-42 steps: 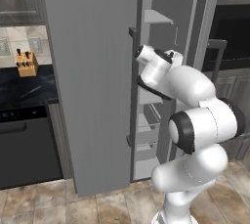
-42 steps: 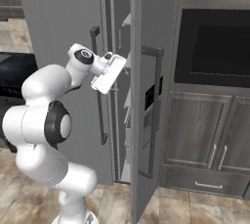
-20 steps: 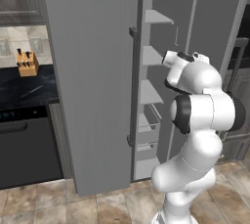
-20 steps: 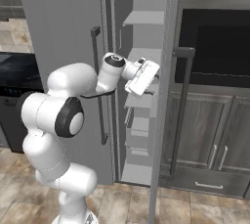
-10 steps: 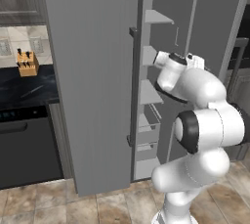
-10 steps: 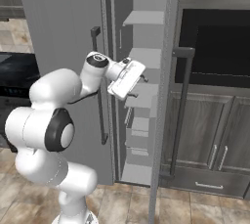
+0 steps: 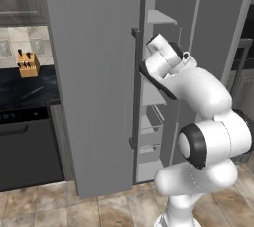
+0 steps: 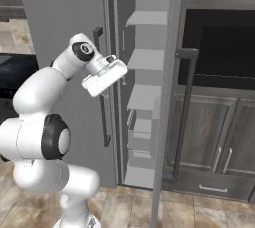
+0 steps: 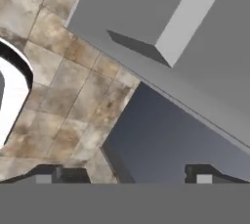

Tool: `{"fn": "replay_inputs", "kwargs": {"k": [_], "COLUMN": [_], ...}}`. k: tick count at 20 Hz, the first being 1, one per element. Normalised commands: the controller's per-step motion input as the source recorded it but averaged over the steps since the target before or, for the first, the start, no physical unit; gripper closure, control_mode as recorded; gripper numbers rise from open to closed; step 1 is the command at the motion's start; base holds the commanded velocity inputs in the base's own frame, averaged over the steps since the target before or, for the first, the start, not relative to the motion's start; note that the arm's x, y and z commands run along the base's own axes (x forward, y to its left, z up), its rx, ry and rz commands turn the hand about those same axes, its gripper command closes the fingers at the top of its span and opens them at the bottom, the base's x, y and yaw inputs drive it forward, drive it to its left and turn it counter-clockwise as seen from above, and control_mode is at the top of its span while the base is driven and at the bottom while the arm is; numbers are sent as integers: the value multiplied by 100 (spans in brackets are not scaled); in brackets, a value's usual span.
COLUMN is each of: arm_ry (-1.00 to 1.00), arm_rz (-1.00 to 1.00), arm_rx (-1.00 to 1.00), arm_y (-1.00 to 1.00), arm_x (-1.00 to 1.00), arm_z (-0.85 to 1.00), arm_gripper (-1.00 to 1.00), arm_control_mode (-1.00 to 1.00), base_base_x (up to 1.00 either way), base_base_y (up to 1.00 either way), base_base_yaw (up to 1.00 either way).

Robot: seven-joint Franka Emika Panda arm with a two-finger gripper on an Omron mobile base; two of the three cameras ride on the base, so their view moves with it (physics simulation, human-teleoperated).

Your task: Retrieve the butter from the fridge and place it on a plate on the dining table. Then retrieve the butter knife by the fridge and place it near the plate.

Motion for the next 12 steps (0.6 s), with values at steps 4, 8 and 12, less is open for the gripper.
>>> {"fn": "replay_inputs", "kwargs": {"k": [4, 8, 12], "arm_ry": [-64, -75, -72], "arm_rz": [-36, -25, -2], "arm_rx": [44, 43, 36], "arm_y": [100, 68, 5], "arm_x": [0, -4, 0], "arm_z": [0, -1, -5], "arm_gripper": [-100, -100, -100], "arm_control_mode": [-100, -100, -100], "base_base_x": [0, 0, 0], "base_base_y": [0, 0, 0], "base_base_yaw": [0, 0, 0]}}
